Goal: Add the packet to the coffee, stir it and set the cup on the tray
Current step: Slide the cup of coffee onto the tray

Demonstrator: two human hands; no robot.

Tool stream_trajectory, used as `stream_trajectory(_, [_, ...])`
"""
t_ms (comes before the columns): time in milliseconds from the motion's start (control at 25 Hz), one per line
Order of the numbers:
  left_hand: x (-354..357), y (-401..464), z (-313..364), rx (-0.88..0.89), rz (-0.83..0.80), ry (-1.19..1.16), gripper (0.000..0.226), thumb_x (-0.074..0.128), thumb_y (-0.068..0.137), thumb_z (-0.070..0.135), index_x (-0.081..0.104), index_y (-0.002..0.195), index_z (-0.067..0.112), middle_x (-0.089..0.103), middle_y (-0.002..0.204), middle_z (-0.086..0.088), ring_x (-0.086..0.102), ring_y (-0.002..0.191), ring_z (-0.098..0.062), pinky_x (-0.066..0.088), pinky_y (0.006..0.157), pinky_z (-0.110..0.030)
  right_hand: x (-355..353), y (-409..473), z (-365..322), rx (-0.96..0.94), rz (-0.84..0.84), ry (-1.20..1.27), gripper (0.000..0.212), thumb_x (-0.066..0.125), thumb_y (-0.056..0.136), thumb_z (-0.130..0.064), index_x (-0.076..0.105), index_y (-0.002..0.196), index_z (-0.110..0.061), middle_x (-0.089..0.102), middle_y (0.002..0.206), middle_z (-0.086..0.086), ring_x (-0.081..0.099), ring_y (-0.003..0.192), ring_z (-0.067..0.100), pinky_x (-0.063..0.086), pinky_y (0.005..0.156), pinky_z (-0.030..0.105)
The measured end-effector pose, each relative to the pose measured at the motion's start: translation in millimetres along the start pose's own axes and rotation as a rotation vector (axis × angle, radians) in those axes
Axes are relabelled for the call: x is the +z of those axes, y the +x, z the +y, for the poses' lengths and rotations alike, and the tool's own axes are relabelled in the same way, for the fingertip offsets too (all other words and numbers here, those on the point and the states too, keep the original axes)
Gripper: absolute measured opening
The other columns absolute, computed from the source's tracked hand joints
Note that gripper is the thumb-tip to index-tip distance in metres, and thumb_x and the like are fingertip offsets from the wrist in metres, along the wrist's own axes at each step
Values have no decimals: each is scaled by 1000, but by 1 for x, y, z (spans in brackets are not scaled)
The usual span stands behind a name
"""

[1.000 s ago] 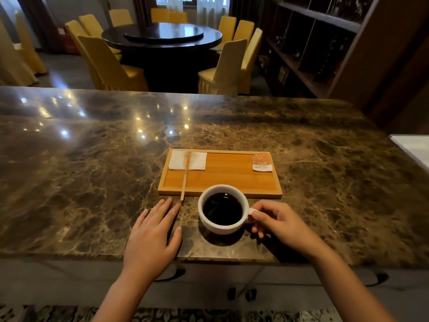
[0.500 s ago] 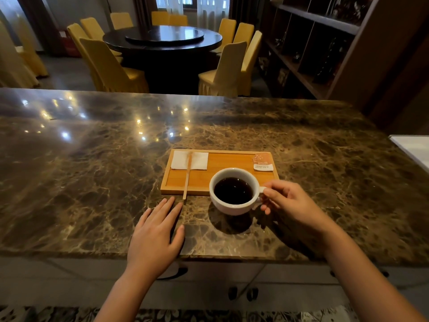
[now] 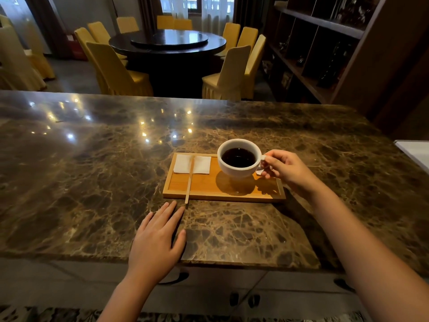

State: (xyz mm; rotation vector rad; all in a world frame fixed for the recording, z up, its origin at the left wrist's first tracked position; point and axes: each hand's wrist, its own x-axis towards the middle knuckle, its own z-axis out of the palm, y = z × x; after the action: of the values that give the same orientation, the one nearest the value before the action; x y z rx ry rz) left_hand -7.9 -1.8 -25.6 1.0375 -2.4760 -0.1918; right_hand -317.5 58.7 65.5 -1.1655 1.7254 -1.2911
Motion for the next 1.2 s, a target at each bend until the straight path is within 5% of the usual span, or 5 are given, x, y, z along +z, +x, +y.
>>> stream_trajectory(240, [1,0,0,-5,-6,5,51,36,86,41,50,130,19,46,137,-2,34,128,-12,24,105,-38,8,11,6,50,-22,26,22,42,97,-9,58,99,6,57,72,11,58,52,5,56,48,24])
stream_trajectory(480, [0,0,0,-13,-3,6,51,36,86,42,51,130,20,46,137,-1,34,128,-11,25,105,-38,10,15,11,91,-44,1,24,41,98,-12,57,99,7,58,71,11,58,58,16,56,56,33])
stream_trajectory(960, [0,0,1,-18,-2,1,51,35,87,42,50,130,20,45,138,0,31,128,-9,24,105,-37,12,17,6,134,52,-143,19,44,97,-16,61,91,-9,64,78,17,64,67,24,58,60,30])
stream_trajectory(1200, [0,-2,1,-9,9,-20,51,35,87,42,49,132,21,43,139,0,30,129,-9,22,106,-36,12,12,1,103,183,-458,25,51,94,-24,56,115,-12,61,96,4,61,76,14,50,61,23])
